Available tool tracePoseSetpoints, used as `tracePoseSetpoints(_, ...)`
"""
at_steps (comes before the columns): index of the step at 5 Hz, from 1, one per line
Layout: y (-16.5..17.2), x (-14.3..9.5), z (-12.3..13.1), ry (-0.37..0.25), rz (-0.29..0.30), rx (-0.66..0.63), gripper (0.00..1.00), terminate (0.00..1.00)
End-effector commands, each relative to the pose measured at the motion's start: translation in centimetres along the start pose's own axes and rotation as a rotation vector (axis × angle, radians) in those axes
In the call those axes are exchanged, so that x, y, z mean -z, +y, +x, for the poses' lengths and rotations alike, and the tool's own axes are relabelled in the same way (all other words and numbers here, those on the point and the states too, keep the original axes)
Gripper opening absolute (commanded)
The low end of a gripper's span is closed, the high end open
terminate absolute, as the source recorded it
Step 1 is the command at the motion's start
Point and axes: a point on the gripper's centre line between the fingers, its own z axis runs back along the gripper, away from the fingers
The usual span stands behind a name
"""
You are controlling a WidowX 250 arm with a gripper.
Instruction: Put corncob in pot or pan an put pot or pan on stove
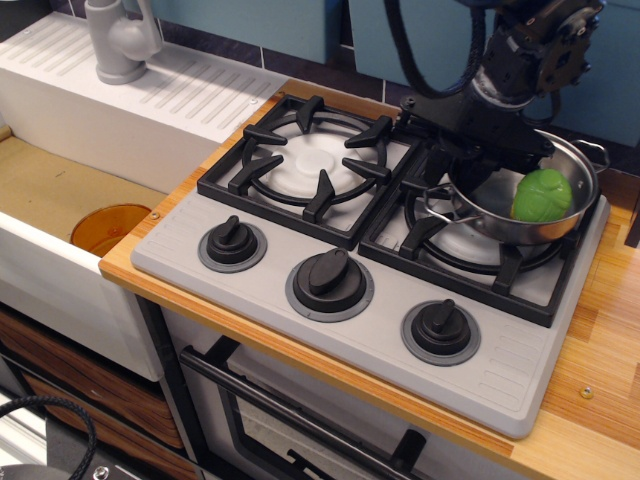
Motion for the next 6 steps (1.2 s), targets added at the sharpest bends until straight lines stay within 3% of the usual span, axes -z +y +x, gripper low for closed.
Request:
tracePoseSetpoints(1, -0.8, -1.7, 1.2, -0.016, -0.029, 0.000, 0.00, 0.00)
tracePoseSetpoints(4, 3.3, -6.3, 2.9, 0.026, -0.008, 0.062, 0.00, 0.00)
tracePoseSetpoints(6, 7.6, -6.8, 5.0, 0.036, -0.009, 0.119, 0.00, 0.00)
